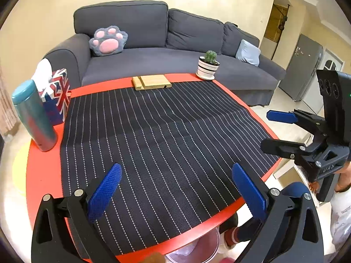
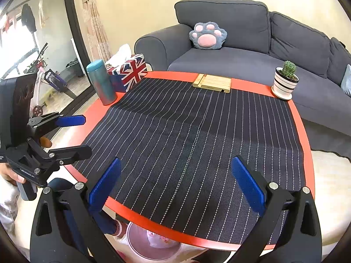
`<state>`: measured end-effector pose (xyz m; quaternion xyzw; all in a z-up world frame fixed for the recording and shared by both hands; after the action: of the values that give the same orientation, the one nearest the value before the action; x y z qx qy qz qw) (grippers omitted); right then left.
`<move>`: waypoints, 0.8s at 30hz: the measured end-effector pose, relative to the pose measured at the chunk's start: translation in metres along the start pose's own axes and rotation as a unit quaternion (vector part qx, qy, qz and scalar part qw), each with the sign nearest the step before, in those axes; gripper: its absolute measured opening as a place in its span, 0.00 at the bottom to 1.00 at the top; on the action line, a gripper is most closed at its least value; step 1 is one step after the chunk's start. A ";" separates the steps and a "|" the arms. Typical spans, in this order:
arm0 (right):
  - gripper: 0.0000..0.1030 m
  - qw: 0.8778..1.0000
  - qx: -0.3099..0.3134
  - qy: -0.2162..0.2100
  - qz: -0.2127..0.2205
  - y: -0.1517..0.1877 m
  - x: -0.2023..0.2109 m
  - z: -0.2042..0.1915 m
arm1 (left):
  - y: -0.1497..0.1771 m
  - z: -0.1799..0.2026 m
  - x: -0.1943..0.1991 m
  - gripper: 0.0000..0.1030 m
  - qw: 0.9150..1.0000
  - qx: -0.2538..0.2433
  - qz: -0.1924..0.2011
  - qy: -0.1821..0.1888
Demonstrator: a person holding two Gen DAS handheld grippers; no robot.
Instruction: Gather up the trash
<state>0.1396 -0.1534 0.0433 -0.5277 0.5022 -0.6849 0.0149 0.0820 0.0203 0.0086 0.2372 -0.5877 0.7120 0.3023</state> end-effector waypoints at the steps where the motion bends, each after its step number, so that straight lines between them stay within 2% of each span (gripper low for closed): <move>1: 0.95 1.000 0.001 0.000 -0.001 0.000 0.000 -0.001 | 0.000 0.000 -0.001 0.94 1.000 -0.001 -0.001 -0.009; 3: 0.95 1.000 0.001 0.000 -0.001 -0.001 -0.001 0.000 | -0.001 0.000 -0.002 0.94 1.000 -0.003 -0.001 -0.026; 8: 0.95 1.000 -0.001 0.001 -0.002 -0.001 -0.001 0.000 | -0.003 0.004 -0.005 0.94 0.999 -0.008 -0.003 -0.034; 13: 0.95 1.000 0.001 -0.001 -0.008 -0.001 -0.003 0.001 | -0.005 0.005 -0.004 0.94 0.998 -0.010 0.002 -0.060; 24: 0.96 1.000 0.001 -0.006 -0.018 0.001 -0.008 0.000 | -0.004 0.003 -0.009 0.94 0.998 -0.007 -0.008 -0.063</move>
<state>0.1430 -0.1496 0.0369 -0.5411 0.4916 -0.6823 0.0066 0.0910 0.0169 0.0060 0.2843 -0.6082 0.6893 0.2724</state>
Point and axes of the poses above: each gripper's, at about its wrist camera, not at the fingertips, and x roughly against the way its jaws point, z to its right, y to its underside, the point moved 1 cm from there along -x, roughly the way its jaws point, and after that the axes turned 3 degrees about x, right-handed, at the moved point
